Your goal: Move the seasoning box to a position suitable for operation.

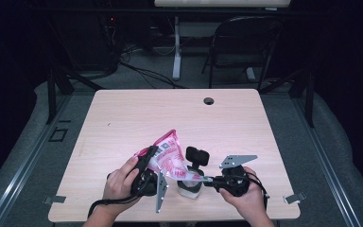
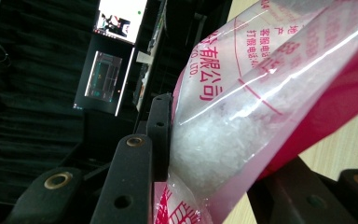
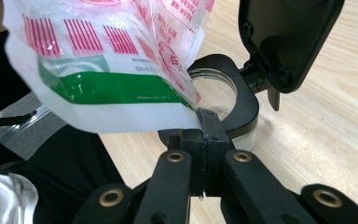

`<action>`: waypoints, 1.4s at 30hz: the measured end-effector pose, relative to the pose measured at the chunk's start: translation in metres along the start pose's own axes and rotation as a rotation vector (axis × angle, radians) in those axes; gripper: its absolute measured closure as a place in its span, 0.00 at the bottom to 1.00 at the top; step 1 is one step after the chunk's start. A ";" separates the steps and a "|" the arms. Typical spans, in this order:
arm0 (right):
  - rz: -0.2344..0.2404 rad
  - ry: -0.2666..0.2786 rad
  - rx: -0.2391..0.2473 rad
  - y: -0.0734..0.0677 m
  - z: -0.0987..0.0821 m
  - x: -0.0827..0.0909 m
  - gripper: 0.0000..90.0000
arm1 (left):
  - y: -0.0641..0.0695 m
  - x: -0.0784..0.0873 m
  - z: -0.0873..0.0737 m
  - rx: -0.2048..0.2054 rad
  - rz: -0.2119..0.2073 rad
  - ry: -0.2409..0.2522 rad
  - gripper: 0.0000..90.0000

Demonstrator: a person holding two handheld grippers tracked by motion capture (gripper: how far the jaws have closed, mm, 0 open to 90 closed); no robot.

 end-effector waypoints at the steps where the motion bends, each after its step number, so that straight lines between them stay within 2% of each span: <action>1: 0.000 0.000 0.000 0.000 0.000 0.000 1.00 | 0.000 0.000 0.000 0.000 0.000 0.000 0.78; 42: -0.003 0.005 -0.012 0.003 -0.002 -0.001 1.00 | 0.000 0.000 0.003 -0.005 0.000 0.011 0.78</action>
Point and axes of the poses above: each handheld gripper's, and its own axes: x roughly backward along the jaws, z roughly out of its top, y roughly to its right, the point moved 1 cm from there along -x, roughly forward along the jaws
